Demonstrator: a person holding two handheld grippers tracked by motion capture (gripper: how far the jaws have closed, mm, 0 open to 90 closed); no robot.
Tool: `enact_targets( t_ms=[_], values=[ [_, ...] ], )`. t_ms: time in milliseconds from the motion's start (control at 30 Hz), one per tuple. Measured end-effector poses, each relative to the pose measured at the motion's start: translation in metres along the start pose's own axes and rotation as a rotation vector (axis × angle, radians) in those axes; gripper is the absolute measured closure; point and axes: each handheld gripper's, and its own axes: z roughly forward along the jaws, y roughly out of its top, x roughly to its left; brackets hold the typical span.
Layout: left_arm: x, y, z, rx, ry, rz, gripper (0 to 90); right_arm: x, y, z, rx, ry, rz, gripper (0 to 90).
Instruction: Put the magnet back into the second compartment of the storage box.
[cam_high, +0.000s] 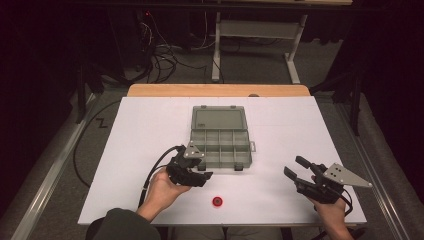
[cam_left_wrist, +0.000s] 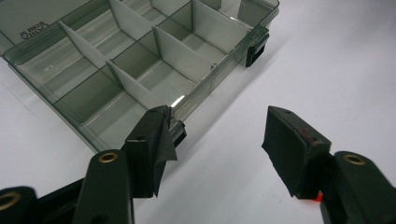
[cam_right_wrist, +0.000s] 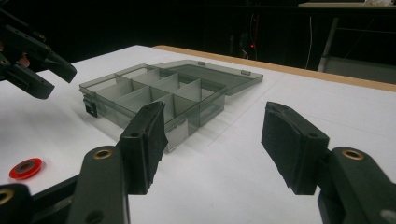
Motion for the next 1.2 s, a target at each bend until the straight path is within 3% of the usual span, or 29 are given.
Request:
enact_targets(
  t_ms=[167, 1200],
  values=[
    [-0.002, 0.0, 0.004, -0.001, -0.008, -0.01, 40.9, 0.0, 0.0, 0.0, 0.0, 0.0, -0.001, 41.6],
    [-0.025, -0.003, 0.014, 0.071, -0.065, 0.042, 40.9, 0.001, 0.0, -0.001, 0.001, 0.0, -0.001, 41.7]
  ],
)
